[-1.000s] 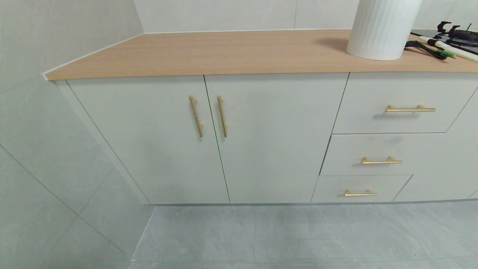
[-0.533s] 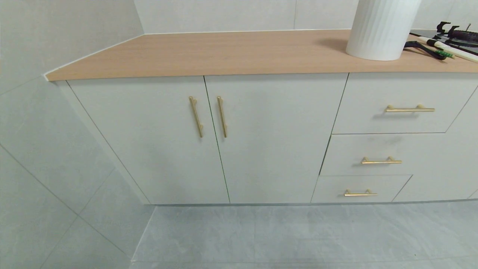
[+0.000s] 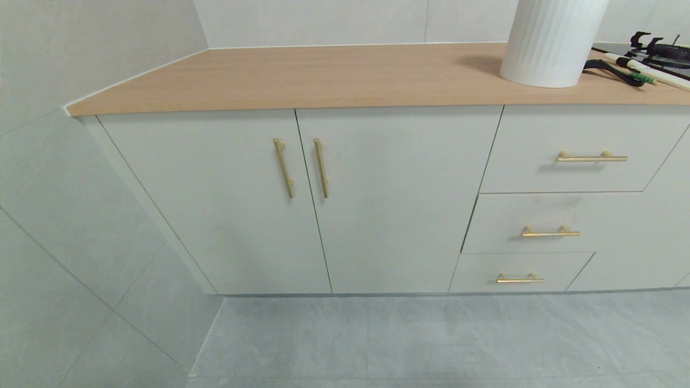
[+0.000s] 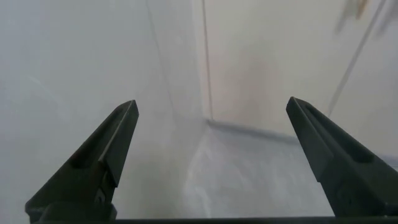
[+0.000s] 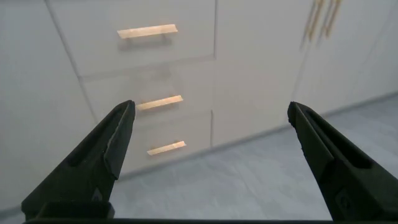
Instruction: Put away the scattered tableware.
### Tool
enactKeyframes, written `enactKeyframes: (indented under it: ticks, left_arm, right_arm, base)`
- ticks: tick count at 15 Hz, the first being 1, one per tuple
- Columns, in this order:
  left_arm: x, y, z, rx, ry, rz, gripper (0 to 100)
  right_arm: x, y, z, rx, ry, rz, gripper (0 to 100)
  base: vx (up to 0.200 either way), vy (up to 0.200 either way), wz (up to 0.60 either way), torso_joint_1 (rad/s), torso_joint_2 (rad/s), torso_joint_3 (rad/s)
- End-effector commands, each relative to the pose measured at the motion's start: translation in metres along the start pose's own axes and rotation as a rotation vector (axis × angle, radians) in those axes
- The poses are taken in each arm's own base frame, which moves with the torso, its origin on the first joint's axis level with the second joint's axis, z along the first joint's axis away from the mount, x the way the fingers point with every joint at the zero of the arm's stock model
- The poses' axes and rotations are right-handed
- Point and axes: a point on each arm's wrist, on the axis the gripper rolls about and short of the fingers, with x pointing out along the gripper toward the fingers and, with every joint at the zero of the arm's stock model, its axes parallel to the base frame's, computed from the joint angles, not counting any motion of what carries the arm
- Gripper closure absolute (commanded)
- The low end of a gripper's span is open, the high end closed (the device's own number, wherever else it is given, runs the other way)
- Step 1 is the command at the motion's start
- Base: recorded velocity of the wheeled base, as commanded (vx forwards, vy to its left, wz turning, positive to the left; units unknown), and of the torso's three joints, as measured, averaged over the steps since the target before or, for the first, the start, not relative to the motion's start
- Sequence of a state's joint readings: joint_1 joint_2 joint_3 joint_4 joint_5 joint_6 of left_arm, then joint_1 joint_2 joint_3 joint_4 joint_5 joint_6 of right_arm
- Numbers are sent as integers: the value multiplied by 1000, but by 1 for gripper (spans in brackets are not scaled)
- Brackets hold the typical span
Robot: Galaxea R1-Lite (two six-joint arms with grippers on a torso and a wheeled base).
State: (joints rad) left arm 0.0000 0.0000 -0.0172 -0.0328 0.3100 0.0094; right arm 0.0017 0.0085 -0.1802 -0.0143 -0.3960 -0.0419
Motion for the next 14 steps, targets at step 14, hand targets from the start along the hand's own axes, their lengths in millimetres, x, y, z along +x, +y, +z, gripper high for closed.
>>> enactKeyframes:
  ticks: [14]
  left_arm:
    - [0, -8, -8, 47, 40, -330, 0]
  right_arm:
    - [5, 14, -52, -39, 167, 394, 0]
  base:
    - [0, 0, 0, 0, 0, 0]
